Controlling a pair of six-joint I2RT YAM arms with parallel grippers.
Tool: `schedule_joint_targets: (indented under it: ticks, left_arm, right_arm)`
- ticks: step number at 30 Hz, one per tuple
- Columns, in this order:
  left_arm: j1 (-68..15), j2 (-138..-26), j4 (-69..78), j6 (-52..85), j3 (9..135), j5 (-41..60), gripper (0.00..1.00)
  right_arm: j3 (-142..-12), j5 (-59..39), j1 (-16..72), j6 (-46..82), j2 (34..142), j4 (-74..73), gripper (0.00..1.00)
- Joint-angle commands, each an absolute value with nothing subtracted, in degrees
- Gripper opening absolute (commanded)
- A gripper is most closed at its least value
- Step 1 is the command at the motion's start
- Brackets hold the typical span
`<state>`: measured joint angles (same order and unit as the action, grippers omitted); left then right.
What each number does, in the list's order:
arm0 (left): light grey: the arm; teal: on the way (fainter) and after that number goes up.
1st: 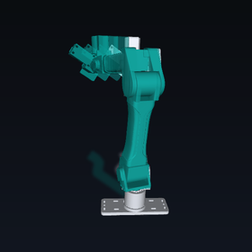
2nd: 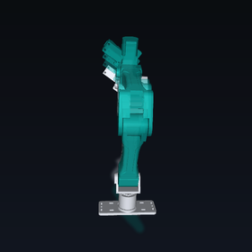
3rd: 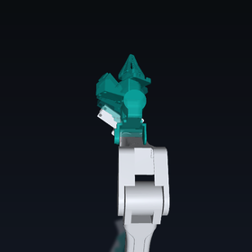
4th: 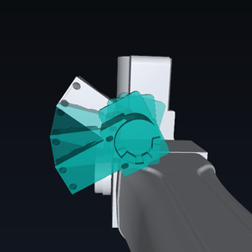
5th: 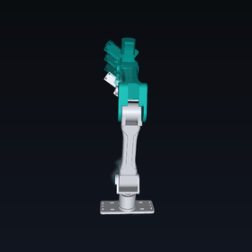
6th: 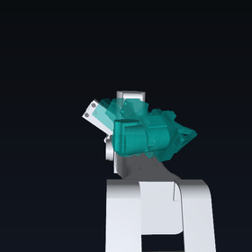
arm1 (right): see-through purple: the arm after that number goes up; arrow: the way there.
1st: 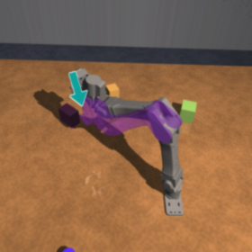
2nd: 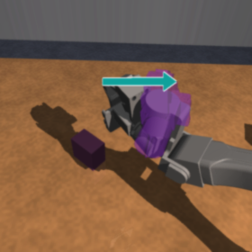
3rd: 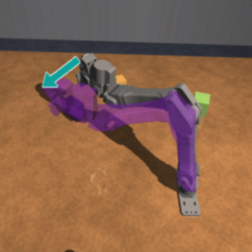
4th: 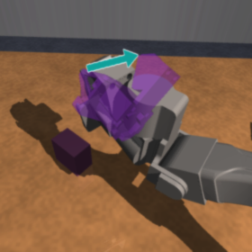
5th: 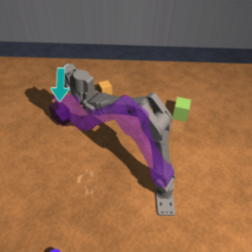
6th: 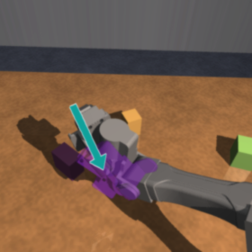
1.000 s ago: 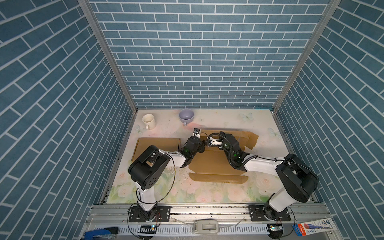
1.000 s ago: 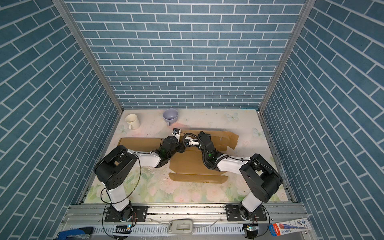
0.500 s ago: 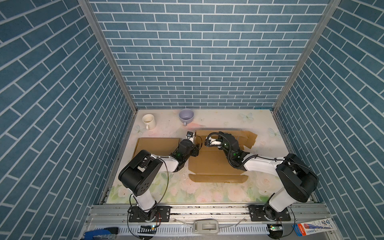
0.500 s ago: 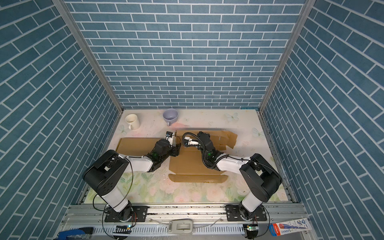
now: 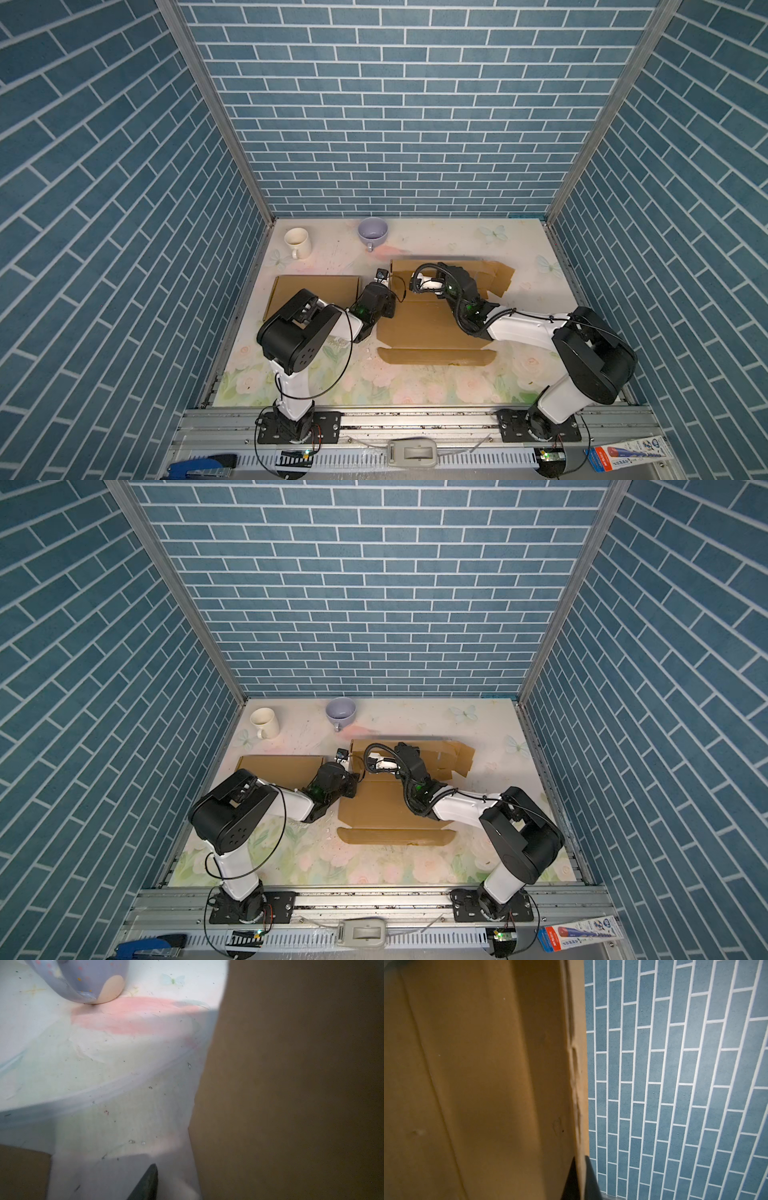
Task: Fold the paper box
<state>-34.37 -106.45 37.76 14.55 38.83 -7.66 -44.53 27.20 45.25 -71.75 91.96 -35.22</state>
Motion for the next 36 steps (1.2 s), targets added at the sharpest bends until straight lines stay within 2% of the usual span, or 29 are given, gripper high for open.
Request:
schedule_joint_targets:
  ticks: [1,4,8,12,16,22,25,29,31,33,36]
  left_arm:
    - [-34.52,-107.97,37.52,12.87,39.76,-10.21,0.37]
    - [-34.72,-108.51,38.32,13.24,40.95,-11.31,0.31]
    - [-34.98,-109.04,39.03,14.13,41.84,-10.66,0.43]
    - [-34.98,-109.31,38.46,13.85,43.21,-11.54,0.43]
    - [-34.98,-111.08,37.29,14.21,45.19,-12.96,0.31]
    - [-35.2,-111.37,34.95,15.26,46.51,-16.68,0.03]
    - [-35.25,-111.19,34.07,16.36,46.4,-18.29,0.0]
    - [-35.27,-111.1,34.59,19.62,45.16,-18.84,0.0]
    - [-35.29,-110.88,34.89,22.55,44.47,-19.26,0.01]
    - [-35.24,-110.98,36.13,24.61,43.97,-18.42,0.06]
    - [-35.29,-111.02,37.33,25.44,43.97,-16.72,0.22]
  right_arm:
    - [-45.2,25.67,45.35,-69.74,92.91,-30.09,0.0]
    - [-45.2,25.58,45.35,-69.61,92.89,-30.05,0.0]
    - [-45.18,25.56,45.38,-69.65,92.81,-29.9,0.0]
    - [-45.0,25.53,45.42,-69.66,92.75,-29.8,0.0]
    - [-45.0,25.58,45.43,-69.49,92.72,-29.81,0.0]
    - [-45.08,25.5,45.78,-69.52,92.81,-29.84,0.0]
    - [-45.09,25.66,45.79,-69.41,92.77,-30.35,0.0]
    - [-45.0,25.08,45.66,-66.1,91.27,-30.63,0.4]
    - [-45.04,23.72,45.62,-62.51,89.26,-28.63,0.49]
    - [-45.78,20.77,45.16,-57.28,86.81,-22.81,0.52]
    - [-48.07,17.59,44.34,-54.48,86.52,-14.44,0.45]
